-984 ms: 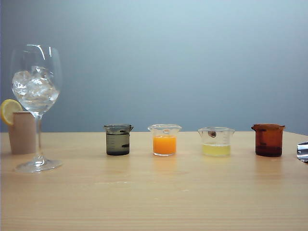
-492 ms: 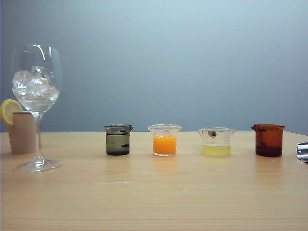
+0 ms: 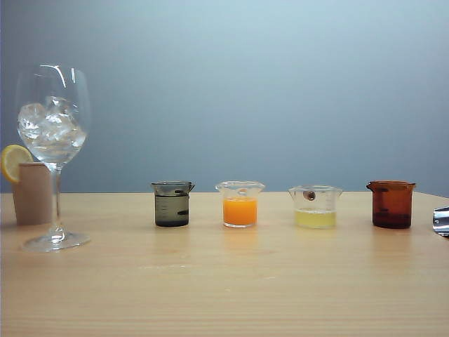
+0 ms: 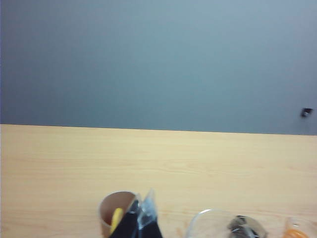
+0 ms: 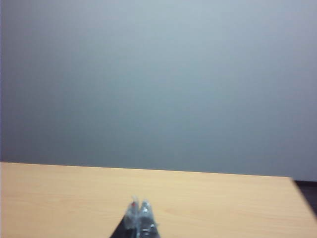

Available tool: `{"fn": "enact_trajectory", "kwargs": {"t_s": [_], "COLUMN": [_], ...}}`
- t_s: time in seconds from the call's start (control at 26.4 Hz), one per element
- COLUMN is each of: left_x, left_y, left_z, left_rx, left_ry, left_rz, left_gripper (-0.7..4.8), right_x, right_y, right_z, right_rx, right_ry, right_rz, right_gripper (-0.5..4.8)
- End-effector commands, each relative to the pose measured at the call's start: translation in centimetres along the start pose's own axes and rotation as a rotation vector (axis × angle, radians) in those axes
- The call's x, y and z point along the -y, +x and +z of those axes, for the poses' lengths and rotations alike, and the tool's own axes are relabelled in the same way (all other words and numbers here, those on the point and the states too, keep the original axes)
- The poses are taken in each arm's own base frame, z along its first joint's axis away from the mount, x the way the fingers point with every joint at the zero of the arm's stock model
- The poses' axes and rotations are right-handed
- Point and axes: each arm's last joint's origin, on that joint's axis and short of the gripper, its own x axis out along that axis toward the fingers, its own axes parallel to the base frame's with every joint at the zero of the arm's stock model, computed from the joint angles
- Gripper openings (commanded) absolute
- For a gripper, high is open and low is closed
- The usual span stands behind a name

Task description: Pick up the first measuring cup from the left, pour the coconut rum inside into the goblet, and finally put the measuring cup back in its original place.

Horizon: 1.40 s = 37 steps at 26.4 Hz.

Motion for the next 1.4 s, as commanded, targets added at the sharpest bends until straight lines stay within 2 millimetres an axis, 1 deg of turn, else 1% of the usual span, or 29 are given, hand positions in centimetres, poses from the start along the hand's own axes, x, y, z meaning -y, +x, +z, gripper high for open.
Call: {"fn": "enact_trajectory", "kwargs": {"t_s": [0.04, 0.11, 0.15, 0.19, 0.23, 0.3, 0.34, 0.45, 0.57, 0.64, 0.76, 0.8, 0.95, 1.06, 1.1, 1.17, 1.21, 1.29, 1.36, 1.4], "left_x": [0.1, 0.2, 0.2, 0.3, 0.3, 0.4, 0.5, 0.5, 0.7, 0.7, 0.7, 0.7, 0.7, 0.7, 0.7, 0.7, 0.7, 0.7, 0.7, 0.8], "left_y": [0.5, 0.7, 0.9, 0.9, 1.0, 1.0, 1.0, 0.9, 0.8, 0.8, 0.8, 0.8, 0.8, 0.8, 0.8, 0.8, 0.8, 0.8, 0.9, 0.9], "left_z": [1.4, 1.7, 1.8, 1.7, 1.5, 1.3, 1.0, 0.6, 0.3, 0.3, 0.3, 0.3, 0.3, 0.3, 0.3, 0.3, 0.4, 0.6, 0.6, 0.6], "left_rx": [-0.014, -0.031, -0.049, -0.062, -0.086, -0.110, -0.138, -0.181, -0.211, -0.216, -0.215, -0.215, -0.215, -0.215, -0.215, -0.211, -0.206, -0.187, -0.180, -0.179], "left_ry": [-0.014, -0.016, -0.018, -0.019, -0.023, -0.027, -0.031, -0.033, -0.044, -0.039, -0.039, -0.039, -0.039, -0.039, -0.039, -0.039, -0.038, -0.034, -0.039, -0.040], "left_rz": [-0.029, -0.046, -0.068, -0.079, -0.103, -0.130, -0.152, -0.189, -0.252, -0.259, -0.258, -0.258, -0.258, -0.258, -0.259, -0.260, -0.260, -0.261, -0.261, -0.264], "left_gripper": [-0.05, -0.05, -0.05, -0.05, -0.05, -0.05, -0.05, -0.05, -0.05, -0.05, -0.05, -0.05, -0.05, -0.05, -0.05, -0.05, -0.05, -0.05, -0.05, -0.05], "right_x": [-1.4, -2.6, -3.8, -4.6, -5.9, -7.3, -8.7, -10.5, -11.6, -12.4, -12.8, -13.3, -14.5, -16.3, -16.7, -17.9, -18.2, -19.4, -20.5, -21.2], "right_y": [1.2, 1.9, 2.4, 2.7, 3.2, 3.7, 4.2, 4.9, 5.8, 6.7, 7.5, 7.7, 7.7, 7.3, 7.1, 6.7, 6.6, 7.1, 8.0, 8.7], "right_z": [-0.3, -0.8, -1.4, -1.8, -2.6, -3.4, -4.1, -5.2, -6.4, -7.8, -9.1, -9.9, -11.9, -13.8, -14.2, -15.8, -16.1, -16.8, -17.3, -17.7], "right_rx": [-0.002, -0.018, -0.040, -0.057, -0.091, -0.110, -0.113, -0.118, -0.118, -0.119, -0.118, -0.131, -0.189, -0.212, -0.219, -0.249, -0.259, -0.276, -0.280, -0.293], "right_ry": [0.025, 0.039, 0.044, 0.046, 0.044, 0.046, 0.068, 0.124, 0.159, 0.181, 0.178, 0.170, 0.141, 0.123, 0.119, 0.109, 0.120, 0.139, 0.141, 0.171], "right_rz": [0.014, 0.030, 0.031, 0.026, 0.040, 0.084, 0.136, 0.217, 0.248, 0.266, 0.218, 0.196, 0.197, 0.166, 0.167, 0.184, 0.184, 0.193, 0.199, 0.193], "right_gripper": [-0.09, -0.09, -0.09, -0.09, -0.09, -0.09, -0.09, -0.08, -0.08, -0.08, -0.08, -0.08, -0.09, -0.09, -0.09, -0.09, -0.09, -0.09, -0.09, -0.09]}}
